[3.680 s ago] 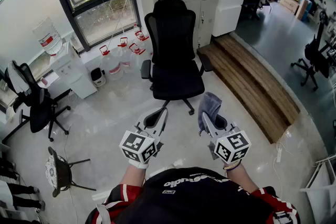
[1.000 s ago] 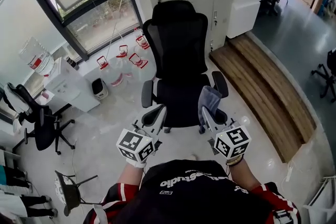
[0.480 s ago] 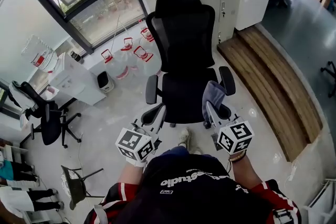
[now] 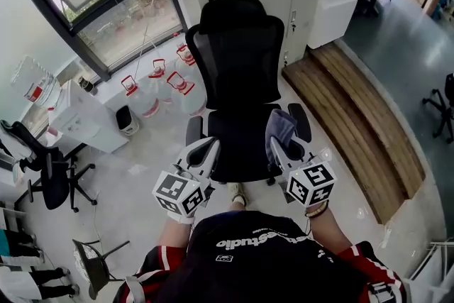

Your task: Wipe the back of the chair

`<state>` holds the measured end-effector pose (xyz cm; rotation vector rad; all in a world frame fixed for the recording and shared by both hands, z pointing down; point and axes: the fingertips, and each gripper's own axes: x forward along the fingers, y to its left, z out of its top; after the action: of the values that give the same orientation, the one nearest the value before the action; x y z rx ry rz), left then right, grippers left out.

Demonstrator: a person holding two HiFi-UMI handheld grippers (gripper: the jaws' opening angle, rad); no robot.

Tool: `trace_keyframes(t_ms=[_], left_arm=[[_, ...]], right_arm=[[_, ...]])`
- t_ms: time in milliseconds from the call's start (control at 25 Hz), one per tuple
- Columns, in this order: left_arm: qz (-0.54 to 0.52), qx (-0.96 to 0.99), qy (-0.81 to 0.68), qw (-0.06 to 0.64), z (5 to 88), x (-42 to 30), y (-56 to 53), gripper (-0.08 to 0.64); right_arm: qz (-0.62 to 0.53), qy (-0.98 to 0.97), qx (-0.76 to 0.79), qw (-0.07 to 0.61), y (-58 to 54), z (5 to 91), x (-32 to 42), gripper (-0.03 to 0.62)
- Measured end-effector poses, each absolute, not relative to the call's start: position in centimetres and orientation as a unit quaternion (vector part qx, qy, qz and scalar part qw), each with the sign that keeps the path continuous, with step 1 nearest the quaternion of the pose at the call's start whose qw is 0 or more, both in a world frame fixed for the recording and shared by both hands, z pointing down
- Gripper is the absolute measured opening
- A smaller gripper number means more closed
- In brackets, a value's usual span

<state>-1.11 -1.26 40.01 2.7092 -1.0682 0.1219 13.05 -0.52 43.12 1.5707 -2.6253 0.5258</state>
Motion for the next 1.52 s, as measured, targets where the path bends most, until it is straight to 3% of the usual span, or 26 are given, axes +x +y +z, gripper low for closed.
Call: trace_keyframes(t_ms=[680,1520], left_arm=[[0.004,0.916,-0.382,0.122,39.9,-9.6,-21.8,0.025],[0.017,0.914,-0.384,0.129,40.4,-13.6,-32.1,0.025]], right_arm=[[0.18,-0.852,0.491,0.022,-21.9,43.7,4.8,0.061],[0.204,-0.874,0.441,0.02,-38.2,47.3,-2.7,0.061]])
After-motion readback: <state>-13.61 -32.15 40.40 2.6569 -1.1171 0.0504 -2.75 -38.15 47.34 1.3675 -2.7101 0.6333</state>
